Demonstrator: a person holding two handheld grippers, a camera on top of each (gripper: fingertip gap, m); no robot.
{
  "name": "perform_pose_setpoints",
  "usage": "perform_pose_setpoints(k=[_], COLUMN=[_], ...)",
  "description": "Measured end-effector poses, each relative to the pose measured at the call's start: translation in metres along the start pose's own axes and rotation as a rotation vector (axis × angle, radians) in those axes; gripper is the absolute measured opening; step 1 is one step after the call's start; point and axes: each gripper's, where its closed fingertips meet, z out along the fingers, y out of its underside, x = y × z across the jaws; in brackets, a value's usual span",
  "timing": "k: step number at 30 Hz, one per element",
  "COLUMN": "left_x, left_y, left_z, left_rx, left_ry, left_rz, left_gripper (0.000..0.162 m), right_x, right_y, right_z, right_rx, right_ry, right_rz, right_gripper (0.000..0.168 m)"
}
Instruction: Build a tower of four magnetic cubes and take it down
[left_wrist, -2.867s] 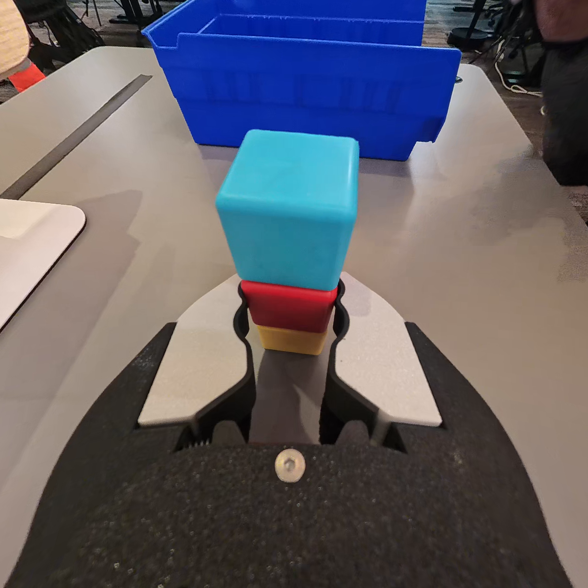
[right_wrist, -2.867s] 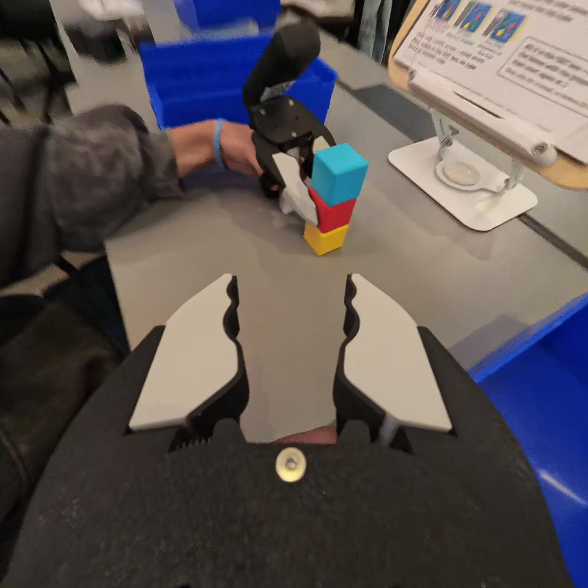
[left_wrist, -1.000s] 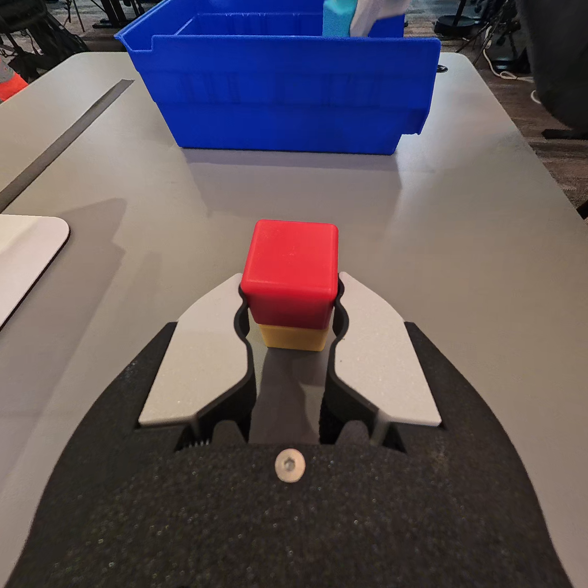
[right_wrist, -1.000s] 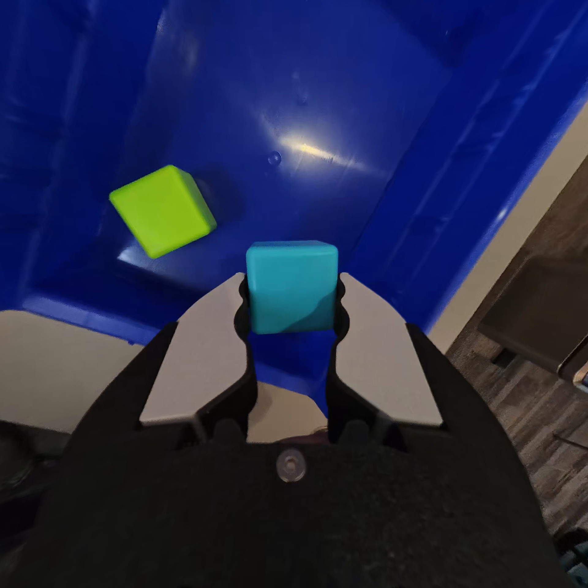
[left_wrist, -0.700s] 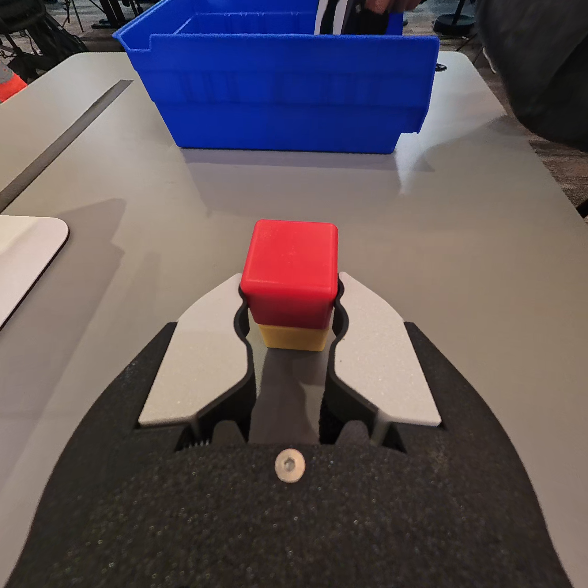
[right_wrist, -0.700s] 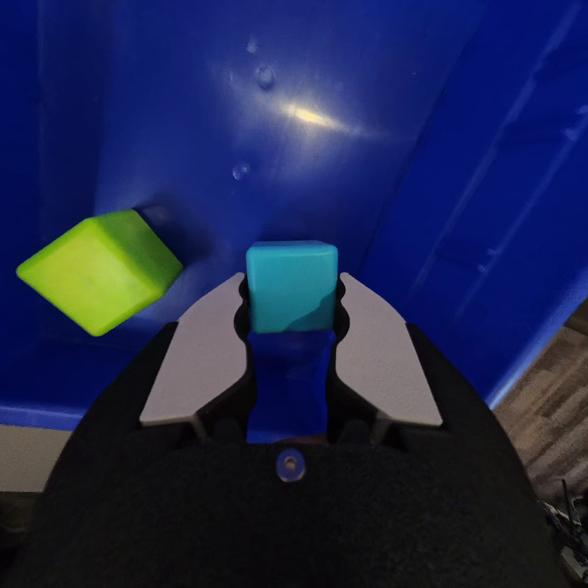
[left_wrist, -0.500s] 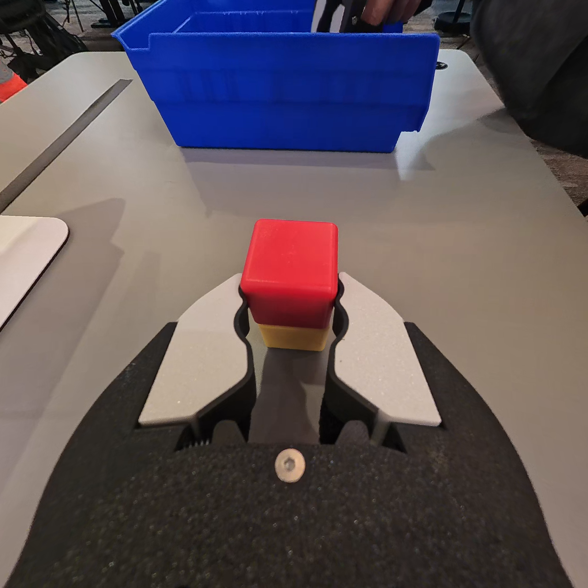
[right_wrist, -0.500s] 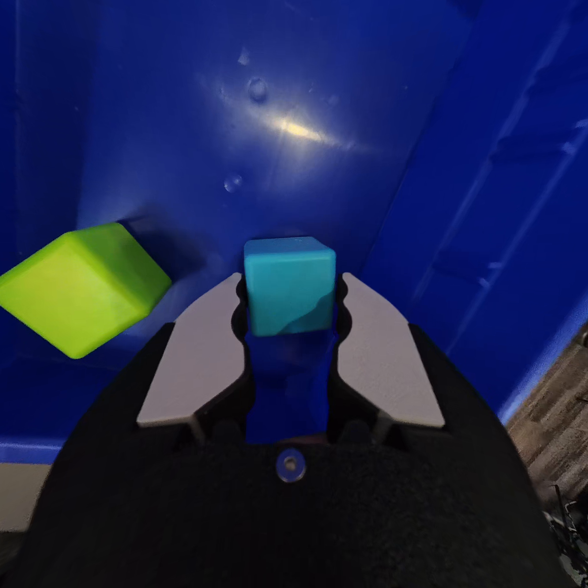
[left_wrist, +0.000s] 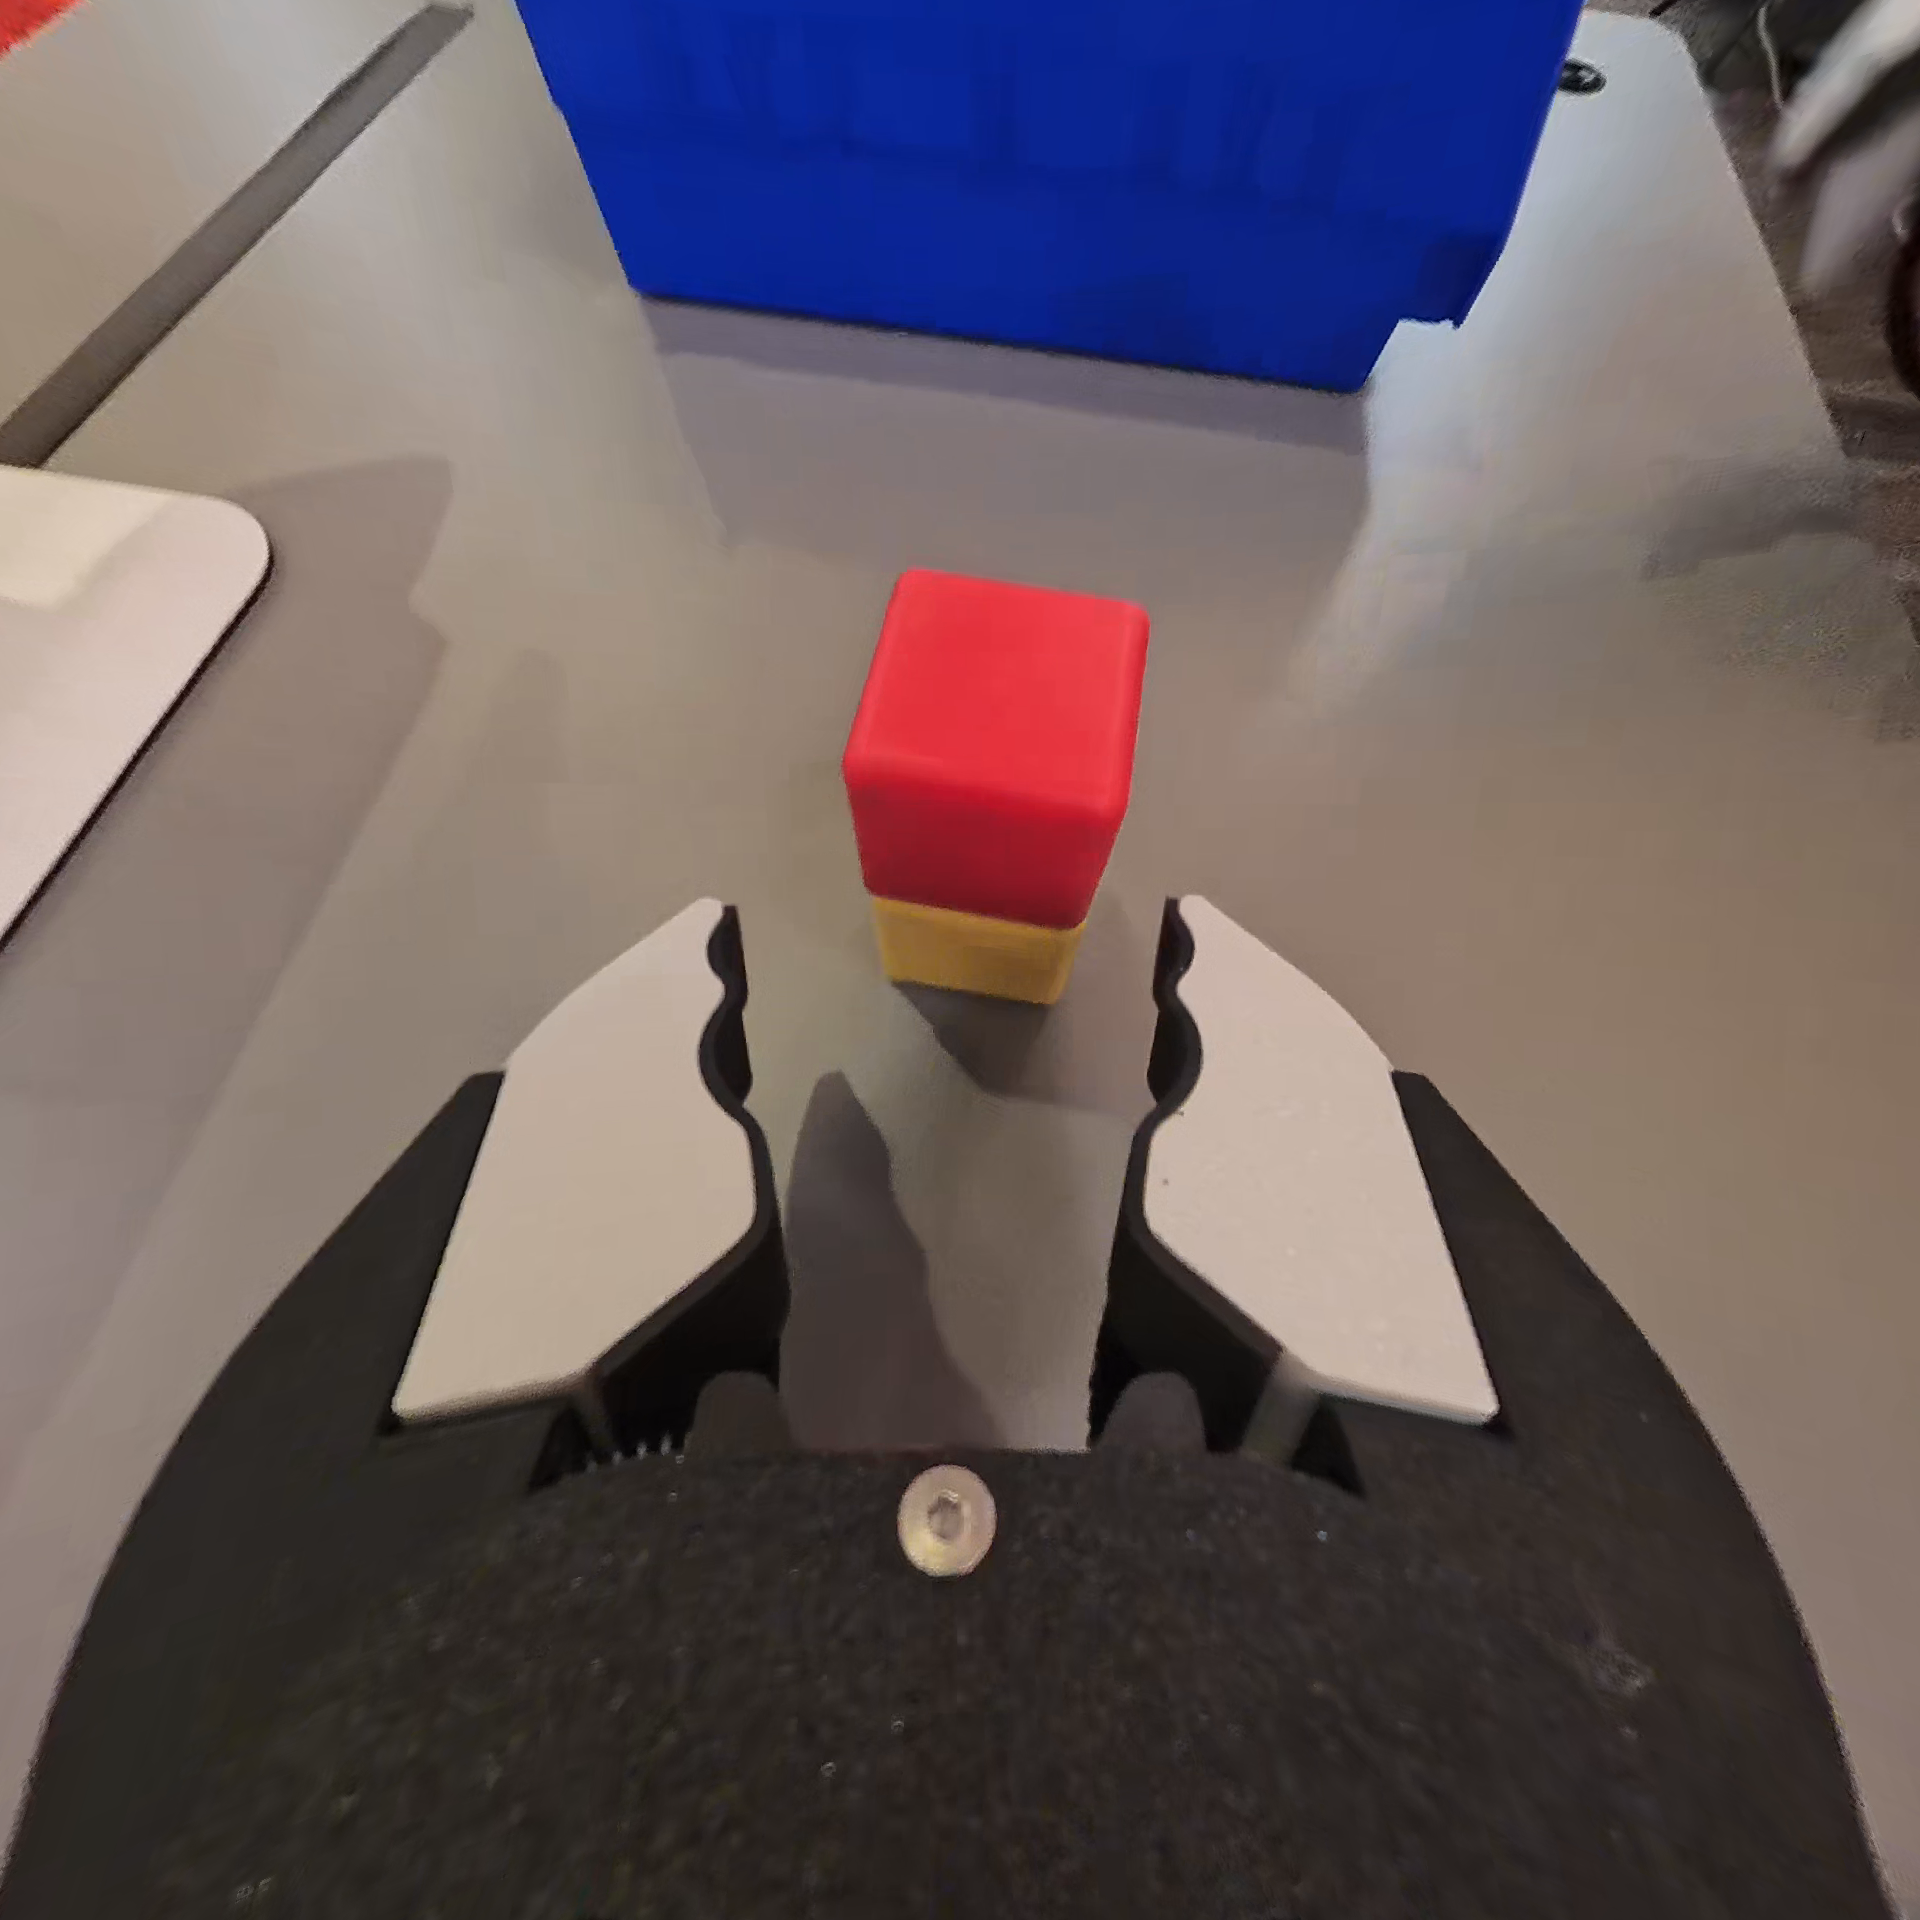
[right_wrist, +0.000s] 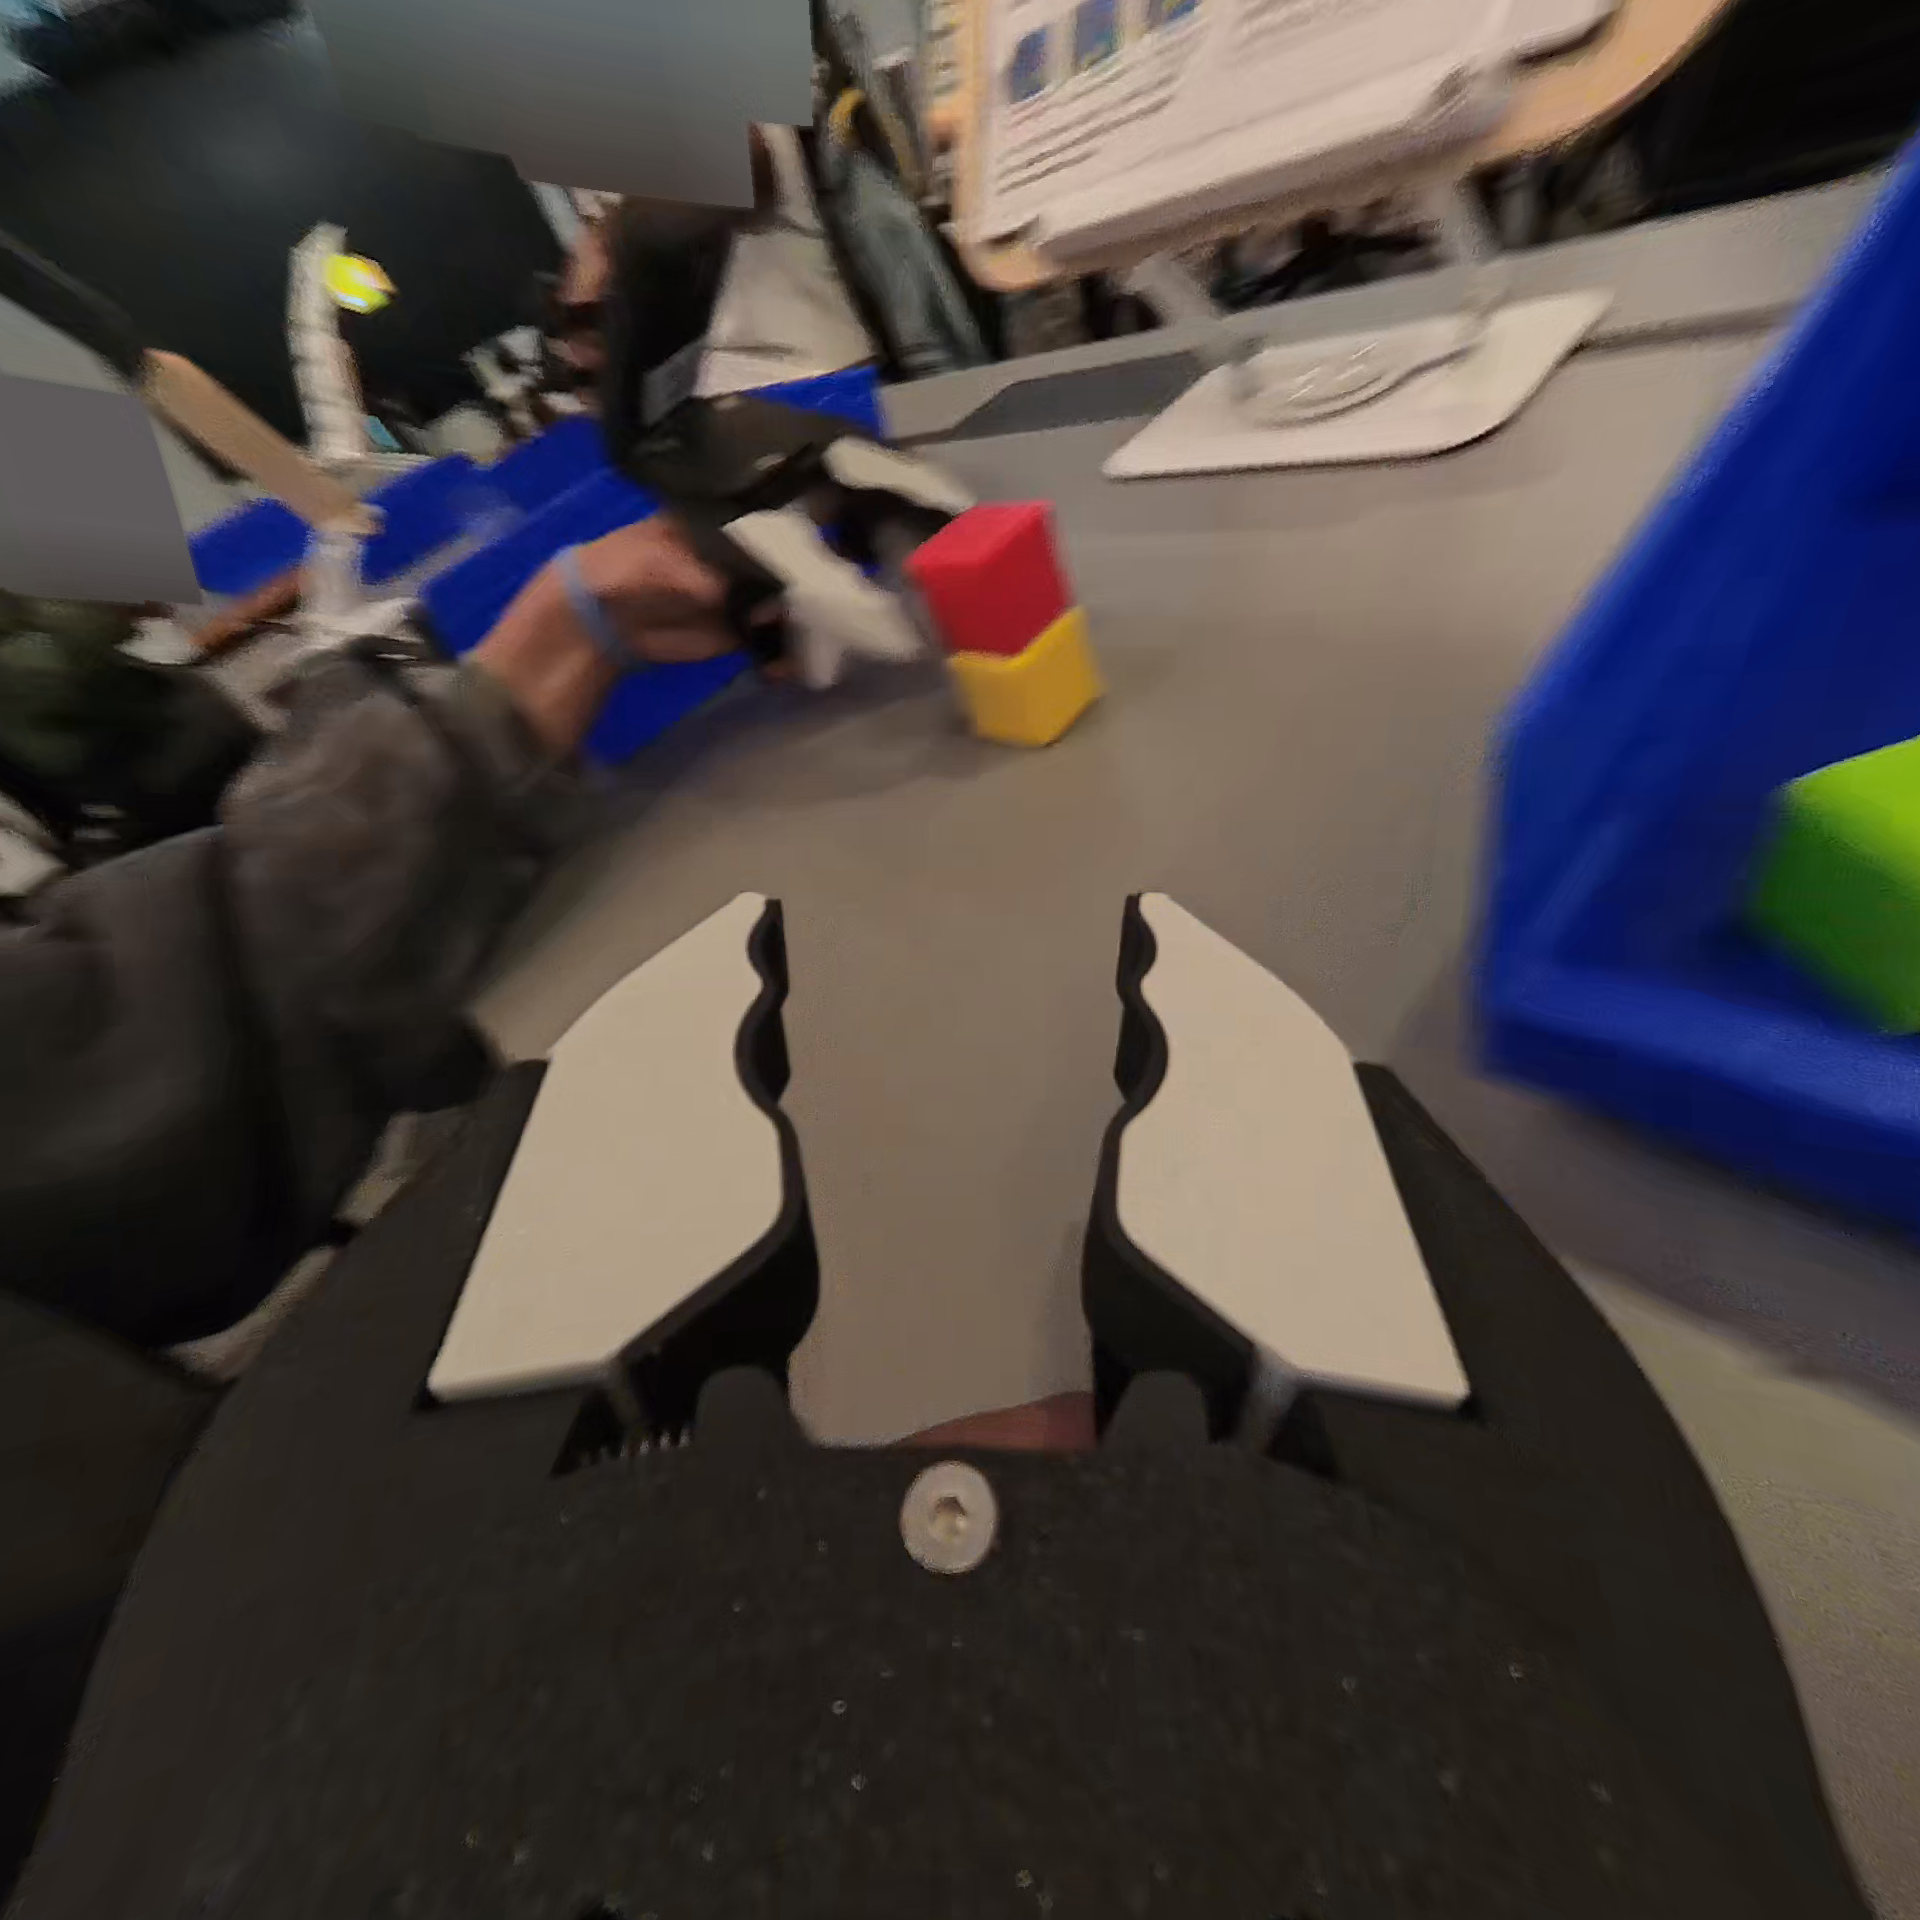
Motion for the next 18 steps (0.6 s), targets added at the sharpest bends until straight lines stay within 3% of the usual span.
perform_pose_setpoints(k=[3, 5, 10, 13, 18], left_x=[0.003, 0.004, 0.005, 0.003, 0.004], left_y=[0.010, 0.020, 0.028, 0.027, 0.026], left_z=[0.008, 0.018, 0.038, 0.045, 0.045], left_rx=[-0.035, -0.096, -0.192, -0.204, -0.201], left_ry=[0.029, 0.036, 0.030, 0.013, 0.015], left_rz=[-0.013, -0.001, 0.034, 0.064, 0.070], left_gripper=[0.074, 0.074, 0.071, 0.050, 0.050], right_x=[-0.053, -0.075, -0.074, -0.068, -0.060], right_y=[0.028, 0.043, 0.051, 0.051, 0.044], right_z=[0.005, 0.007, 0.008, 0.009, 0.013], right_rx=[0.052, -0.002, -0.045, -0.035, -0.002], right_ry=[-0.200, -0.265, -0.247, -0.254, -0.235], right_rz=[0.130, 0.112, 0.035, 0.066, 0.058], right_gripper=[0.055, 0.057, 0.058, 0.057, 0.056])
